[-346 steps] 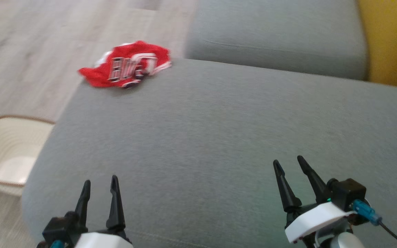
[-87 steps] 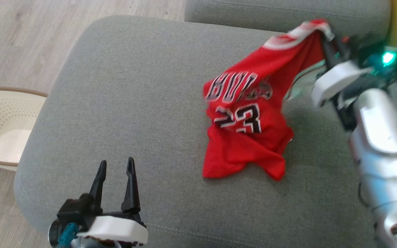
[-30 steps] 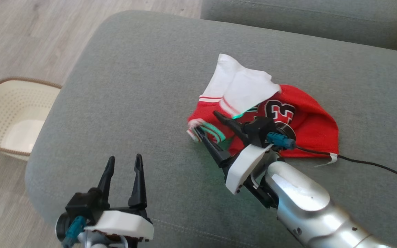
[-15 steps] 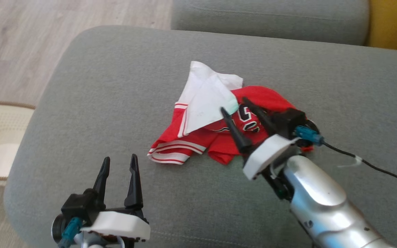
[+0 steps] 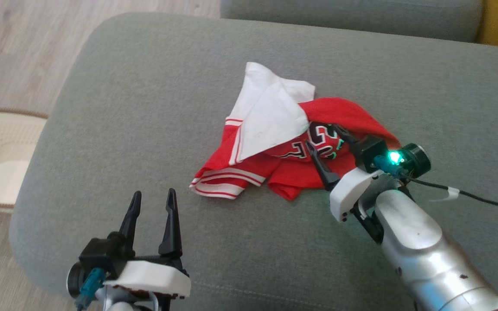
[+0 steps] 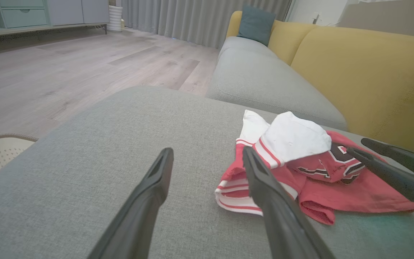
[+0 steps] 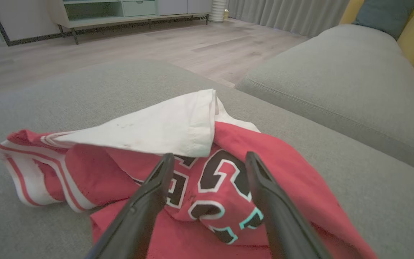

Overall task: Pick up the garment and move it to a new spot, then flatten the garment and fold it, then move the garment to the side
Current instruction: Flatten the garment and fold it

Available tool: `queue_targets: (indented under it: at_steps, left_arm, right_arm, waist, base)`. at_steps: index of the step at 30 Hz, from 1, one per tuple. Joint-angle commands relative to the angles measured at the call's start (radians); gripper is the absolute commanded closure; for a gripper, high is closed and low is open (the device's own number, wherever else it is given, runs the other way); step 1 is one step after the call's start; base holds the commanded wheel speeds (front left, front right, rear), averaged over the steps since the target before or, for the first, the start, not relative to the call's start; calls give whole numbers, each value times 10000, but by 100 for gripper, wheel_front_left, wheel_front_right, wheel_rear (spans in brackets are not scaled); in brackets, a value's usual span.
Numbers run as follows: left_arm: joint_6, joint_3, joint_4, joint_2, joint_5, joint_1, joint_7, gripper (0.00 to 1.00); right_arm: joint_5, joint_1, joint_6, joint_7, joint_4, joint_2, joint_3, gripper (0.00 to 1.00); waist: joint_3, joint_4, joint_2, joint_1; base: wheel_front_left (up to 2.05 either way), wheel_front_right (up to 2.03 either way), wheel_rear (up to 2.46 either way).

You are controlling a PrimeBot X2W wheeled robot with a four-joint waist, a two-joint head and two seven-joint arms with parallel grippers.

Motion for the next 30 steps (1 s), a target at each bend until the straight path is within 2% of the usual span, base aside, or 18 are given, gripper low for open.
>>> queue_targets:
  at_steps: [1,4,8,15,21,22,23,24,26,28,30]
  left_arm:
    - [-21,333,-278,-60,52,-427,-122,0]
    - [-24,309,-264,-61,50,-472,-122,0]
    - [2,275,-273,-61,41,-488,-122,0]
    - [43,256,-309,-61,35,-473,-122,0]
    - [62,212,-314,-61,-1,-517,-122,0]
    - [61,206,-303,-61,-7,-539,-122,0]
    - [61,195,-297,-61,-12,-558,-122,0]
    - [62,179,-293,-61,-14,-576,-122,0]
    - [64,160,-281,-61,-16,-610,-122,0]
    - [71,153,-281,-61,-12,-631,-122,0]
    - [85,146,-287,-61,-3,-642,-122,0]
  right_arm:
    - [-306,-366,65,-112,-115,208,8,0]
    - [-1479,-582,65,-163,224,208,-222,0]
    - [-2107,-646,65,-212,307,208,-496,0]
    - [-2374,-676,65,-296,-142,208,-760,0]
    - [-2478,-652,65,-321,-570,208,-546,0]
    - [-2487,-659,65,-322,-561,208,-459,2]
    - [-2484,-673,65,-323,-525,208,-385,24]
    - [-2467,-697,65,-324,-470,208,-326,52]
    - [-2462,-763,65,-324,-357,208,-260,68]
    - [-2452,-841,65,-325,-234,208,-258,100]
    - [-2460,-927,65,-325,-147,208,-298,100]
  waist:
    - [163,243,0,0]
    - [301,543,0,0]
    - [361,725,0,0]
    - [404,779,0,0]
    - [477,754,0,0]
    - [495,762,0,0]
    - [513,777,0,0]
    - [534,797,0,0]
    - [567,838,0,0]
    - [605,880,0,0]
    - [640,914,0,0]
  base:
    - [0,0,0]
    - [0,0,0]
    - [0,0,0]
    - [0,0,0]
    - [0,0,0]
    - [0,0,0]
    - [0,0,0]
    - [0,0,0]
    - [0,0,0]
    - [0,0,0]
    - [0,0,0]
